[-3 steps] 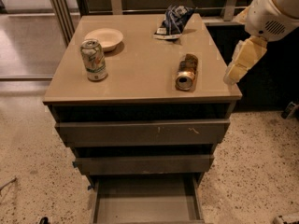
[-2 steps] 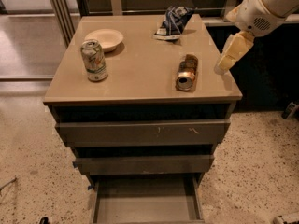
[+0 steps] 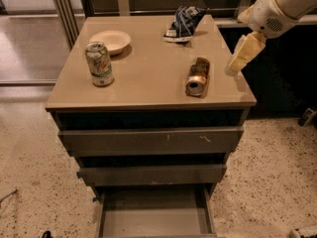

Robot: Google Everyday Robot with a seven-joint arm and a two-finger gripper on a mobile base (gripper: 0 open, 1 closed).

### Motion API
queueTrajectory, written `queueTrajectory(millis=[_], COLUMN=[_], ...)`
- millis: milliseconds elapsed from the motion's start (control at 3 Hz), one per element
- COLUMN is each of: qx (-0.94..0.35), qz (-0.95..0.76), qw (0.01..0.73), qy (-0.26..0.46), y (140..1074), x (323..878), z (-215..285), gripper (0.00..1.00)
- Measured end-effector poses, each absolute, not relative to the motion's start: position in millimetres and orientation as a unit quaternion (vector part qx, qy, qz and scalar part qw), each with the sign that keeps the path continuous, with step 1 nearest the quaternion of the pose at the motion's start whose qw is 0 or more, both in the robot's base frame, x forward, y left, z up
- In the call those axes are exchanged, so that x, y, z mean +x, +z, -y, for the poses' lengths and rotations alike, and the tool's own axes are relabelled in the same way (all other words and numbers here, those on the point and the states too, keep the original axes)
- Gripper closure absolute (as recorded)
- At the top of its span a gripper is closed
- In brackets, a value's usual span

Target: Place orange can into bottom drawer

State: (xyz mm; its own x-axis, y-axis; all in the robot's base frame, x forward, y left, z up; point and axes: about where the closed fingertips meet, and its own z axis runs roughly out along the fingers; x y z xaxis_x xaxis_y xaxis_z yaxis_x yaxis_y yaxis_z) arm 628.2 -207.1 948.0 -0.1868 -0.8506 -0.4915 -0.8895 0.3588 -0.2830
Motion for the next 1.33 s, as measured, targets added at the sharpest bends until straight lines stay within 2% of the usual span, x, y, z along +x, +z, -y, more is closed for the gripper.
queueTrajectory(millis=[1333], qx=[-0.592], qz=[-0.733], qw=[0.298], qy=[0.154], y=[881], x=[659], z=[152], gripper=[0.00])
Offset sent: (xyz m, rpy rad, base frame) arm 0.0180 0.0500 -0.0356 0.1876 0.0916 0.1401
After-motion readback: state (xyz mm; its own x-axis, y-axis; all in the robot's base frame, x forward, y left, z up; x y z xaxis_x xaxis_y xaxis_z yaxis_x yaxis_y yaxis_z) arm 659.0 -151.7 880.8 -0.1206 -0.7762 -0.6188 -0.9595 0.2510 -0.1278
